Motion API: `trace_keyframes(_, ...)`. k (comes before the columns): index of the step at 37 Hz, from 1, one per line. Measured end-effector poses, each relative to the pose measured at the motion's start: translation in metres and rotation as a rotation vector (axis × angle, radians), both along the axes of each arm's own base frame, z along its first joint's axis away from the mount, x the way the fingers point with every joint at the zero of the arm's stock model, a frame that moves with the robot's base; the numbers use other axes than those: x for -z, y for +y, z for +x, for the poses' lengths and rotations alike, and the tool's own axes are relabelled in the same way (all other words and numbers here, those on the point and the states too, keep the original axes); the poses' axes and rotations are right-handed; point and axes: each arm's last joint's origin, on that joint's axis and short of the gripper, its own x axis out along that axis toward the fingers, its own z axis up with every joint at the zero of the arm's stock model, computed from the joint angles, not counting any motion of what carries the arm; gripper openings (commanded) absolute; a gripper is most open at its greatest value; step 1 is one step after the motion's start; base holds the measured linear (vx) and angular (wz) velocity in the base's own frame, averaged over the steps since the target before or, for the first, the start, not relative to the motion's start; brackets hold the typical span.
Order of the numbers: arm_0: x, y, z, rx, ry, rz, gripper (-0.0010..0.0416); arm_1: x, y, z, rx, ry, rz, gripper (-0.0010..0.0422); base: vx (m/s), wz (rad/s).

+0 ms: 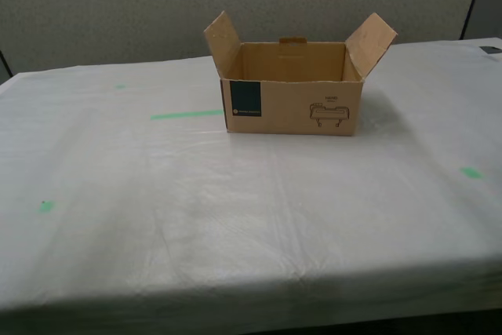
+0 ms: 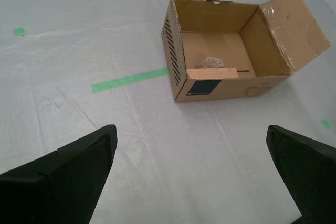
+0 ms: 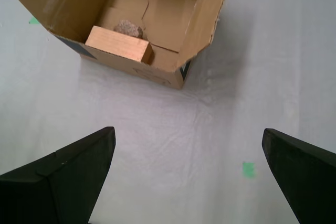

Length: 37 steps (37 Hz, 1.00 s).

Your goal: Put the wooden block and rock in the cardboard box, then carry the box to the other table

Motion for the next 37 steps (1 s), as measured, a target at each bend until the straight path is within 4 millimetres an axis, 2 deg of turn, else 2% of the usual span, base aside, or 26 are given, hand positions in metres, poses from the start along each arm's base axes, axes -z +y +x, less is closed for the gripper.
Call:
trace_keyframes(16,0.026,-0.001,-0.003,0.0,0.083,-0.027,0.0389,0.0,0.0,0.0,-0.001,0.002,0.001,0.0389,0.0,0.0)
trace_keyframes(37,0.028,-0.001,-0.003,0.0,0.087,-0.028,0.0389,0.0,0.0,0.0,-0.001,0.002,0.001,0.0389,0.0,0.0)
